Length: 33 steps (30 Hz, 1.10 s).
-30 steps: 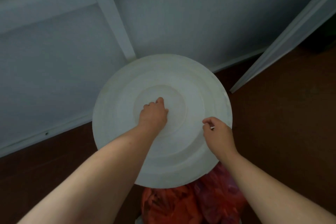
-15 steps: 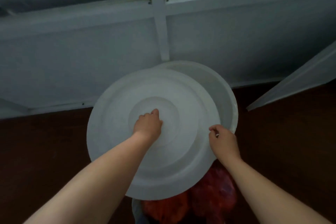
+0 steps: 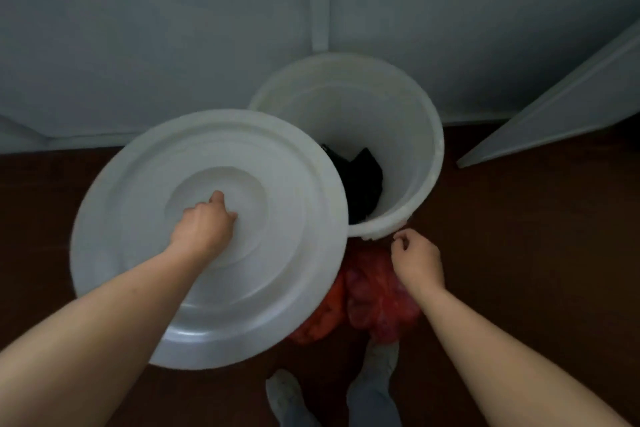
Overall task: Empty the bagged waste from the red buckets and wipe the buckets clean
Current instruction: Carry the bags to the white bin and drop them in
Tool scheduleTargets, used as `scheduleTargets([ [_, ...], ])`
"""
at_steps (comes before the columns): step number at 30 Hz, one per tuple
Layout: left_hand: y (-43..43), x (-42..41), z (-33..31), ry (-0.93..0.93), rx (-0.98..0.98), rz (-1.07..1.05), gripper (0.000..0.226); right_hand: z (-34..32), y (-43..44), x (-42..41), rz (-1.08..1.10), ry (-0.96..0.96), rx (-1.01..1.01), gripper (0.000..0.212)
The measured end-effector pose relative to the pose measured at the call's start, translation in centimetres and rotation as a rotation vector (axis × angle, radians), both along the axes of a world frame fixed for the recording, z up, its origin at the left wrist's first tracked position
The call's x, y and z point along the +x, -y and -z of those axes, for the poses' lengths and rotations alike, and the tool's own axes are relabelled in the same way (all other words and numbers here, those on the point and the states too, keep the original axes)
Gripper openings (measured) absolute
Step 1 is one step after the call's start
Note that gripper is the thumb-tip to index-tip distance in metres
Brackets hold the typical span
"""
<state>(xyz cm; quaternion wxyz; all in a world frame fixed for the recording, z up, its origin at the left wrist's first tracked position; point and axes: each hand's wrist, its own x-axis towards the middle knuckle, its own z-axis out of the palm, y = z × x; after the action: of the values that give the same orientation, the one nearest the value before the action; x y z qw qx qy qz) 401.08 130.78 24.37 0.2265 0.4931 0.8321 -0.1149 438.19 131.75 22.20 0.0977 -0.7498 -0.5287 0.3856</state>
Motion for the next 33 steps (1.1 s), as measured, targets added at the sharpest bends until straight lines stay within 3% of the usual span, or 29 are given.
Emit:
scheduleTargets([
  [9,9.2,-2.8,1.6,0.01,-0.03,-0.016,0.031,2.8,9.1,-0.3,0.015,0.155,-0.186,0.018],
  [21,18.5,-1.4,7.9,-0.045,-0.065,-0.064,0.034,12.1,12.2,1.0,-0.074,0.314,-0.401,0.064],
  [33,25.0,-0.6,14.9,-0.073,-0.087,-0.043,0.034,20.9,11.6,1.3,-0.077,0.403,-0.361,0.051],
])
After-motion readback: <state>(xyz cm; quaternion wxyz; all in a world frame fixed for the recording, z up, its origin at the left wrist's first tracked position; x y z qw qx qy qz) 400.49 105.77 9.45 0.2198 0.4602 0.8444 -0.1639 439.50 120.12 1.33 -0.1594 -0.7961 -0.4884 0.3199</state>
